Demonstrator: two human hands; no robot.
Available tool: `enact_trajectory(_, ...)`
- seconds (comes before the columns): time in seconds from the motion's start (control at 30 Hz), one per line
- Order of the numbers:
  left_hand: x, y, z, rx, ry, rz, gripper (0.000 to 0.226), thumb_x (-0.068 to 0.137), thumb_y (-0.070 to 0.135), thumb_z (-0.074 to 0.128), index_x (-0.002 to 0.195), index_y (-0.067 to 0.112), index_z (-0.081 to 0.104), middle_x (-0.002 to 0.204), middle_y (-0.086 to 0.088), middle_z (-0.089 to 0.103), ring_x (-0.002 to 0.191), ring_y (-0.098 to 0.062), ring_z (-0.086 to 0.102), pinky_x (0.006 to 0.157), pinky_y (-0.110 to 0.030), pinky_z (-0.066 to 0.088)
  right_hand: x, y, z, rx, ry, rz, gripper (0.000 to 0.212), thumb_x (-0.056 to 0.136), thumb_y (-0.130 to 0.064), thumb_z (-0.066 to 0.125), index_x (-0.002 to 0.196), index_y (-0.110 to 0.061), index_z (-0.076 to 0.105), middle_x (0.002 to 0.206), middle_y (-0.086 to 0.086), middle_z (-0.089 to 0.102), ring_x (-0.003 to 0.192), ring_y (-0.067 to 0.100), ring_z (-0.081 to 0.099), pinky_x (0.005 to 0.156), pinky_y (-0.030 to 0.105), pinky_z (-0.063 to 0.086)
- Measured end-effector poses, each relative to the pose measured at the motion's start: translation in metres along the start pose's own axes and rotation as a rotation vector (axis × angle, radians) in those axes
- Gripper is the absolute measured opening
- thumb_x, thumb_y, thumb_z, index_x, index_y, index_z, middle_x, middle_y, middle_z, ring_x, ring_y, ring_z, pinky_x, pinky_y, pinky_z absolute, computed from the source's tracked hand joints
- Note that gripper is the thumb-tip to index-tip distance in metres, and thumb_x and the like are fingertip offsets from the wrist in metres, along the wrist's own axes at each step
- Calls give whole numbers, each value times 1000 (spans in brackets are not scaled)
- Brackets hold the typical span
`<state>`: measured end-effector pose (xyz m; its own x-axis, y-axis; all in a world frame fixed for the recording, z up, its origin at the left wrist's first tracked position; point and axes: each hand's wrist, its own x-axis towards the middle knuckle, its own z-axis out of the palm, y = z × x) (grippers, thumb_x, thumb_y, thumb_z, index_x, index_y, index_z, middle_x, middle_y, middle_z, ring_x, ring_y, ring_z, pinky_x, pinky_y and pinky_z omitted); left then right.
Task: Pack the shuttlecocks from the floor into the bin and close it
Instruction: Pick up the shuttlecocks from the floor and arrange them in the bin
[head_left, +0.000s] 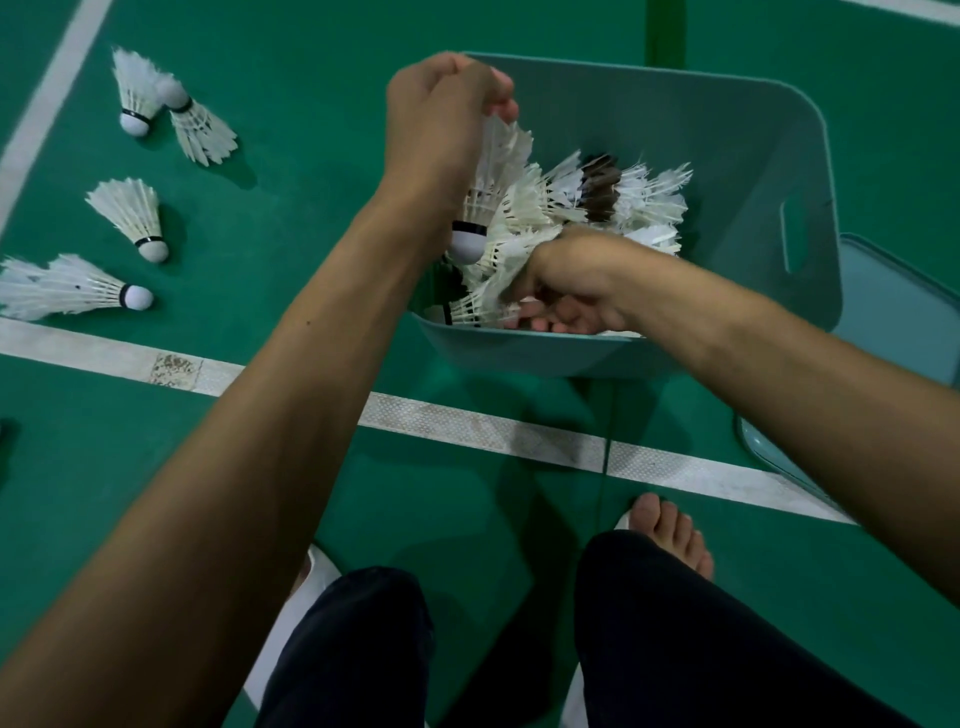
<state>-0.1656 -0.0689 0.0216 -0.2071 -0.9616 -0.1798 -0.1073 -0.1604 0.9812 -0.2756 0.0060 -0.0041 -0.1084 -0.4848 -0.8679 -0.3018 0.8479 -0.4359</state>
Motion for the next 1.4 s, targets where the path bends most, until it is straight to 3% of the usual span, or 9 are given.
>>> enact_trajectory(0.27, 0, -7, 3, 63, -26, -5, 21, 90, 1, 54, 75, 12, 63, 80, -4, 69, 69, -5, 62, 75, -24, 52, 16, 6, -2, 229, -59, 105, 8, 100, -4, 55, 94, -9, 54, 59, 7, 67, 45, 13, 63, 45, 17, 48)
enact_trajectory(0.33, 0, -8, 3, 73, -27, 6, 21, 90, 1, 54, 74, 11, 62, 79, -3, 68, 66, -2, 61, 70, -17, 50, 22, 7, -3, 218, -54, 104, 6, 99, -7, 57, 94, -10, 55, 53, 6, 67, 57, 14, 60, 55, 20, 46)
enact_trajectory(0.43, 0, -11, 3, 71, -28, 19, 23, 90, -2, 53, 72, 10, 62, 75, -3, 67, 63, 0, 60, 65, -14, 50, 23, 7, -5, 157, -96, 105, 10, 101, -10, 56, 91, -10, 56, 50, 3, 64, 54, 13, 51, 50, 20, 45)
enact_trajectory(0.53, -1, -16, 4, 97, -61, 0, 21, 87, 0, 56, 71, 11, 64, 71, -3, 69, 66, -7, 63, 73, -25, 55, 19, 6, -2, -91, 48, 13, 9, 95, -12, 68, 88, -11, 61, 48, 1, 60, 35, 10, 46, 38, 14, 40)
enact_trajectory(0.63, -2, -20, 7, 162, -108, -9, 17, 87, 4, 59, 74, 11, 68, 72, -3, 71, 71, -10, 65, 81, -30, 54, 15, 4, -5, -231, 211, -118, 22, 81, -14, 86, 81, 0, 69, 60, 10, 70, 38, 17, 54, 43, 23, 51)
enact_trajectory(0.8, -4, -24, 10, 267, -164, -54, 14, 91, 9, 59, 84, 6, 71, 87, -10, 75, 79, -13, 64, 80, -28, 51, -1, 4, -23, -370, 160, -173, 41, 69, -32, 95, 80, -1, 71, 69, 13, 77, 50, 21, 68, 48, 26, 54)
enact_trajectory(1.0, -11, -18, 10, 327, -266, -110, 20, 99, 18, 57, 101, 4, 71, 92, -8, 76, 74, -9, 59, 64, -14, 45, -19, 0, -57, -356, 95, -160, 40, 73, -26, 90, 98, 1, 76, 87, 11, 80, 52, 13, 66, 44, 21, 47)
enact_trajectory(1.13, -15, -9, 16, 388, -349, -116, 44, 110, 40, 33, 104, 12, 66, 96, -4, 75, 85, -1, 61, 69, -17, 35, -39, 0, -78, -56, 284, -490, 29, 76, -10, 85, 104, -8, 75, 101, 11, 78, 66, 14, 61, 47, 21, 43)
enact_trajectory(1.4, -20, -4, 28, 380, -351, -61, 66, 112, 41, 21, 67, 19, 64, 57, 13, 65, 55, 10, 58, 66, -20, 42, -53, 1, -60, -238, 124, -646, 17, 81, -16, 83, 82, 0, 76, 58, -8, 62, 57, 1, 51, 53, 23, 38)
